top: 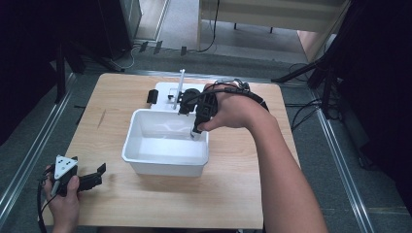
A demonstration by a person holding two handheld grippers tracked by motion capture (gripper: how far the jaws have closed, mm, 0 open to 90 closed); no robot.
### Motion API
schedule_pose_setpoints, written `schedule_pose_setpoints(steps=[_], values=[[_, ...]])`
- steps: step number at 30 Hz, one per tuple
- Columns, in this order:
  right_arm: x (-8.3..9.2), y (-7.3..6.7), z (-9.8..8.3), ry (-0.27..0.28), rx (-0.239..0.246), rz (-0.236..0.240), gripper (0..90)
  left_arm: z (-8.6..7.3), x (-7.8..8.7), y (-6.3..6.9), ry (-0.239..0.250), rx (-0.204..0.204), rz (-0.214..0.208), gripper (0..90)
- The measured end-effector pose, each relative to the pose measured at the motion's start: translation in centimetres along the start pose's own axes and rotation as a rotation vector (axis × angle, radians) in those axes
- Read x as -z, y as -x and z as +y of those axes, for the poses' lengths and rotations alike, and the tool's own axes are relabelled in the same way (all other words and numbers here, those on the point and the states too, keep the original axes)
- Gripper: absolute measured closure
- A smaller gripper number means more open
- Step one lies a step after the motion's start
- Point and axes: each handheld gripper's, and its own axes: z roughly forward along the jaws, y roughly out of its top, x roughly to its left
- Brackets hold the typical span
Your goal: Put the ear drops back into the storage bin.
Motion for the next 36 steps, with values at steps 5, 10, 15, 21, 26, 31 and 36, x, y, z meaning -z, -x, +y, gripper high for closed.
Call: schedule_pose_setpoints(steps=[5,10,15,21,26,31,36], values=[[-0.7,0.3,0.2,0.002,0.009,0.007,72.3,0.0,0.0,0.0,-0.003,0.002,0.0,1.4],[-1.9,0.4,0.1,-0.029,0.002,0.007,72.3,0.0,0.0,0.0,-0.004,0.002,0.0,1.4],[-2.8,0.8,-0.3,-0.043,0.002,-0.004,72.3,0.0,0.0,0.0,-0.004,0.001,0.0,1.4],[-3.8,0.9,-0.4,-0.053,0.016,-0.012,72.2,0.0,0.0,0.0,-0.004,-0.002,0.0,1.4],[-5.1,0.8,-0.4,-0.078,0.03,-0.017,72.2,0.0,0.0,0.0,-0.002,0.0,0.0,1.4],[-5.8,0.9,-0.4,-0.091,0.034,-0.014,72.2,0.0,0.0,0.0,-0.001,0.001,0.0,1.4],[-6.4,0.9,-0.4,-0.097,0.032,-0.015,72.2,0.0,0.0,0.0,-0.001,0.001,0.0,1.4]])
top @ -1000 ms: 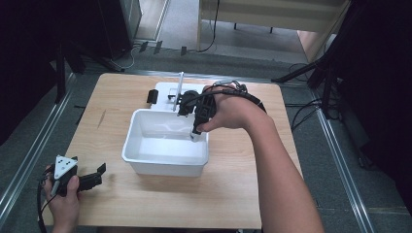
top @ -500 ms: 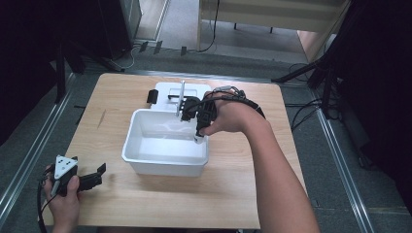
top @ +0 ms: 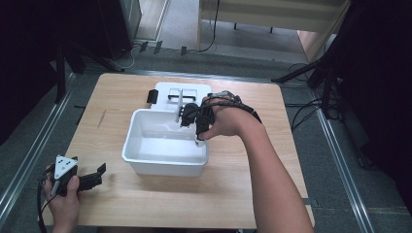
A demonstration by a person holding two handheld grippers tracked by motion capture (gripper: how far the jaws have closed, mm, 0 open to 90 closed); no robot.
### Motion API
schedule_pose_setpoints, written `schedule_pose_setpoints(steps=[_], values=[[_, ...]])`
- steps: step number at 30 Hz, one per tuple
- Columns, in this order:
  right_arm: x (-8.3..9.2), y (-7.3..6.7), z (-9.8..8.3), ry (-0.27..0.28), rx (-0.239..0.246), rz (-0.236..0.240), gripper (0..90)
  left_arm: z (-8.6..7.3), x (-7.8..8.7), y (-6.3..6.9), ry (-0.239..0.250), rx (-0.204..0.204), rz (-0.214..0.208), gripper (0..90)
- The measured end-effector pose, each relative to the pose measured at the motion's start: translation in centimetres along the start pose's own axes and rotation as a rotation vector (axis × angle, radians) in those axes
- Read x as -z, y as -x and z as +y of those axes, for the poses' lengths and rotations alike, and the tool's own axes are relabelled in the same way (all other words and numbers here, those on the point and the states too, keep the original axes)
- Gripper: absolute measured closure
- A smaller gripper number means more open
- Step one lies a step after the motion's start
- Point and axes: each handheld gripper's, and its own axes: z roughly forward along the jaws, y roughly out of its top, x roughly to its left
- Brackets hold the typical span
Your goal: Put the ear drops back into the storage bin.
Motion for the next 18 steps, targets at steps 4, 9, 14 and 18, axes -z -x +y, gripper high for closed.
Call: schedule_pose_setpoints(steps=[4,9,14,18], values=[[-0.7,0.0,0.1,-0.013,0.005,0.004,72.2,0.0,0.0,0.0,0.0,-0.001,0.0,1.4],[-1.5,0.0,0.2,-0.021,-0.003,0.007,72.2,0.0,0.0,0.0,0.0,0.0,0.0,1.4],[-2.8,-0.1,0.3,-0.04,-0.003,0.01,72.1,0.0,0.0,0.0,0.003,0.001,0.0,1.4],[-3.9,-0.2,0.5,-0.051,0.045,-0.025,71.9,0.0,0.0,0.0,0.003,0.001,0.0,1.4]])
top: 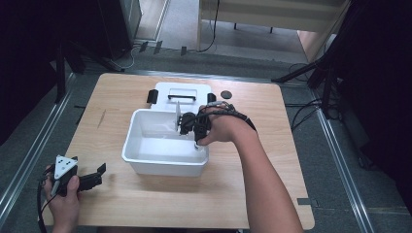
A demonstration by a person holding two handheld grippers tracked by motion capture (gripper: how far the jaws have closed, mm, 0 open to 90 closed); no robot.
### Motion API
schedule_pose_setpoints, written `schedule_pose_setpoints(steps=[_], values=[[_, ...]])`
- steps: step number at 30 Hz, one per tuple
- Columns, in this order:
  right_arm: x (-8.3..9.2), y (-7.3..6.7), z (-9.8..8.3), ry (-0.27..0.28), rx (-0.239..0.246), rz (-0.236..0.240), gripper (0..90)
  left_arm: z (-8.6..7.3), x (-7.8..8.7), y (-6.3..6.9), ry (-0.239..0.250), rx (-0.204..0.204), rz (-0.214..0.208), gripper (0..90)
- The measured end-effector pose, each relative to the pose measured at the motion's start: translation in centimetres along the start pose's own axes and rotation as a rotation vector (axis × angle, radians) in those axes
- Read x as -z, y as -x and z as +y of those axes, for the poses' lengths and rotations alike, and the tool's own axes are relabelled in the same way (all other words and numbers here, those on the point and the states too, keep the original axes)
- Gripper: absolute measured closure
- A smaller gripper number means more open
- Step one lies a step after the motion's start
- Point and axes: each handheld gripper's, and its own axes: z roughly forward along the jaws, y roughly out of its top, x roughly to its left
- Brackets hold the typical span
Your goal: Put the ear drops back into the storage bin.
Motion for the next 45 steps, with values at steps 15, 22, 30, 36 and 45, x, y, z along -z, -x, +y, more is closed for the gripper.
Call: schedule_pose_setpoints(steps=[15,22,30,36,45], values=[[-2.1,0.0,0.6,-0.034,0.01,-0.007,71.8,0.0,0.0,0.0,-0.003,0.003,-0.003,1.4],[-2.5,0.3,0.9,-0.055,0.011,0.007,71.2,0.0,0.0,0.0,-0.004,0.002,-0.006,1.4],[-2.5,0.3,0.8,-0.046,0.008,0.011,65.5,0.0,0.0,0.0,-0.004,0.001,-0.008,1.4],[-1.4,0.2,0.7,-0.016,-0.024,-0.027,39.2,0.0,0.0,0.0,-0.002,0.003,-0.007,1.4],[1.3,0.1,-0.1,0.066,-0.051,-0.032,14.0,0.0,0.0,0.0,-0.001,-0.003,-0.005,1.4]])
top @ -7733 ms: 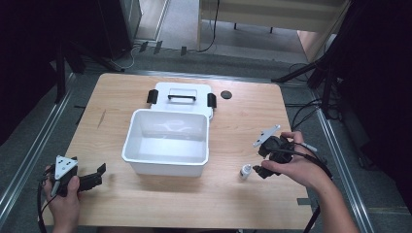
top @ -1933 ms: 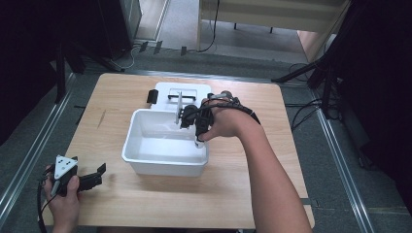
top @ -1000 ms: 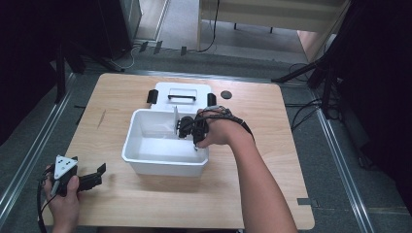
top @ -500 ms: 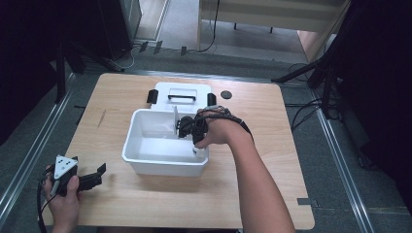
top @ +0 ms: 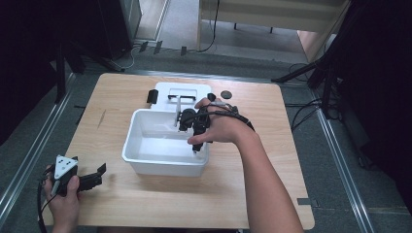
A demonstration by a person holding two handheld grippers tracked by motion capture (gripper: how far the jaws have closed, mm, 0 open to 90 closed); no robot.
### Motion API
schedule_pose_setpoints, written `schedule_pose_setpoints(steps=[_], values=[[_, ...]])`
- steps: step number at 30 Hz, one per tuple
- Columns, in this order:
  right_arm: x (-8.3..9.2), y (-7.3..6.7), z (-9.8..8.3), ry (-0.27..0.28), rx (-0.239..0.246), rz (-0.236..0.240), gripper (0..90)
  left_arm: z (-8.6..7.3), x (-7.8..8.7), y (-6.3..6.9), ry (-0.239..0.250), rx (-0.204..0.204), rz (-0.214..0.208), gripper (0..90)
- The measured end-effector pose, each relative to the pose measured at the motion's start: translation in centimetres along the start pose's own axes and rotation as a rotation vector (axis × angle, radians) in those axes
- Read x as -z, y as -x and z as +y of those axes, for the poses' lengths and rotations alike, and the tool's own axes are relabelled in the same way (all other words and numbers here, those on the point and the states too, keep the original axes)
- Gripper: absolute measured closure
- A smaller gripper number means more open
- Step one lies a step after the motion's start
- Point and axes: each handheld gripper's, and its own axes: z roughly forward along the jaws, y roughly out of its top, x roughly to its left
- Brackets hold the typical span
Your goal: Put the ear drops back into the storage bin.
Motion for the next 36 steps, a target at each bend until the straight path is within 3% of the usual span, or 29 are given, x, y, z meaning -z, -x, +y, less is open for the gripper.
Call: schedule_pose_setpoints(steps=[1,5,8,15,36], values=[[0.6,0.0,-0.2,0.009,-0.016,-0.026,13.6,0.0,0.0,0.0,0.0,0.001,0.001,1.4],[1.8,0.2,-0.9,0.033,-0.048,-0.054,12.7,0.0,0.0,0.0,-0.002,-0.001,0.001,1.4],[2.3,0.4,-1.4,0.051,-0.041,-0.052,12.6,0.0,0.0,0.0,-0.002,-0.001,0.001,1.4],[3.7,0.7,-3.9,0.068,-0.081,-0.071,13.1,0.0,0.0,0.1,-0.004,-0.001,0.002,1.4],[3.7,0.1,-11.7,0.067,-0.188,-0.081,13.2,0.0,0.0,0.1,-0.006,-0.01,0.007,1.4]])
